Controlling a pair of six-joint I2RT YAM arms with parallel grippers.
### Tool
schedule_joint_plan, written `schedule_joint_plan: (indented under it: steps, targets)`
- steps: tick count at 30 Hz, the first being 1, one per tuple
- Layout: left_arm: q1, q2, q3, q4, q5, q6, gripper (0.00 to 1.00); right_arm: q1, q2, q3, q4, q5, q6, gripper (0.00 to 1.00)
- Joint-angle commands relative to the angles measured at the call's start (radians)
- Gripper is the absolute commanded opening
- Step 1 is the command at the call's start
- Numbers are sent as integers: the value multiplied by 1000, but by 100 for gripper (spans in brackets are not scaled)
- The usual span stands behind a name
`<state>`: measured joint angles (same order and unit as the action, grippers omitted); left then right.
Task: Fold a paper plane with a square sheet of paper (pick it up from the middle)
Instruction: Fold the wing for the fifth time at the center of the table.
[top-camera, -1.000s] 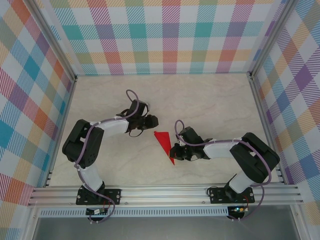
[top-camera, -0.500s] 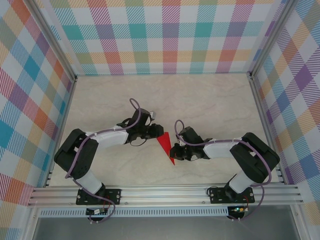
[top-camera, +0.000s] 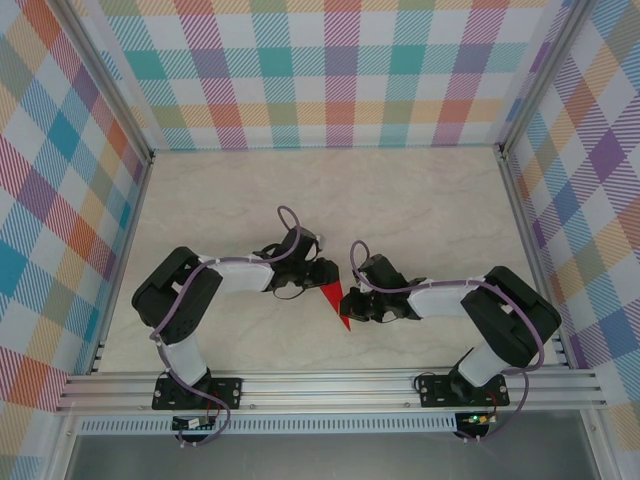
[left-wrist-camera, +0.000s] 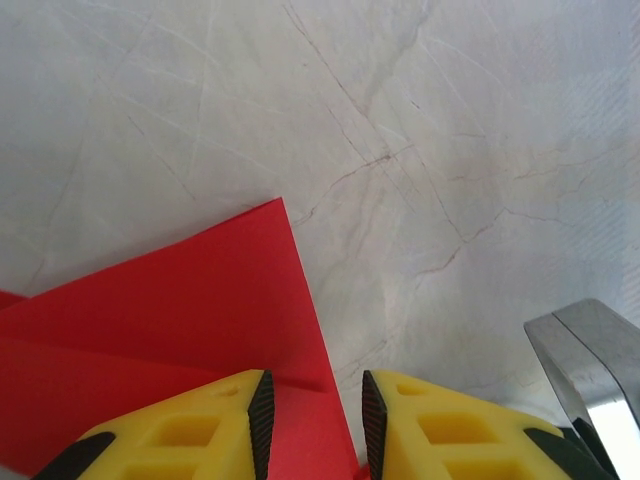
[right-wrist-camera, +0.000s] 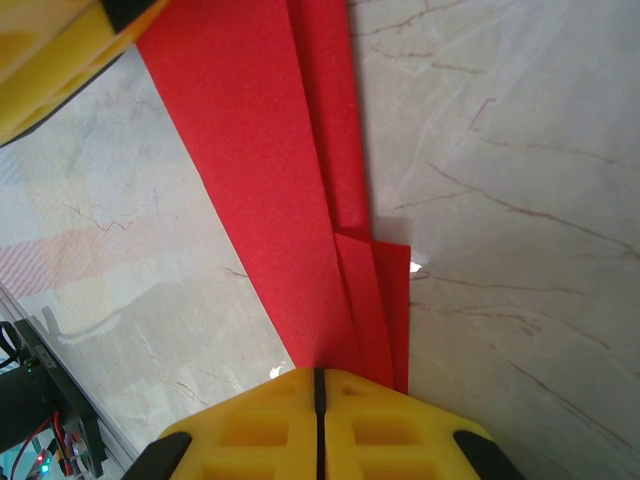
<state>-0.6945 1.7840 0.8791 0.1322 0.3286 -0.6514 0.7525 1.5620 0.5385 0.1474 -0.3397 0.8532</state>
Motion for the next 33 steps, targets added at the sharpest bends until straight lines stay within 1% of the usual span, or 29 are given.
schedule_joint_plan:
  steps: [1, 6, 11, 18, 25, 27, 31, 33]
  targets:
    - [-13, 38, 25, 44, 3, -21, 31, -1, 24, -49, -126, 50, 5, 8]
    - [-12, 73, 27, 32, -18, -13, 30, -1, 12, -48, -127, 42, 7, 8]
    - [-13, 89, 14, 18, -38, -3, 30, -1, -53, -39, -129, 22, 5, 10]
    - [-12, 84, 7, 9, -40, 12, 29, -1, -115, 0, -103, -63, -13, 14]
    - [-13, 88, 21, -11, -37, 27, 29, -1, -50, 47, -83, -120, -38, 16]
    - [-13, 88, 24, -15, -38, 31, 29, 0, -31, 50, -104, -110, -45, 17]
    - [-12, 86, 22, -21, -45, 32, 29, -1, -7, 21, -117, -121, -50, 17]
    - [-13, 82, 21, -25, -53, 32, 29, -1, -10, -21, -111, -115, -39, 17]
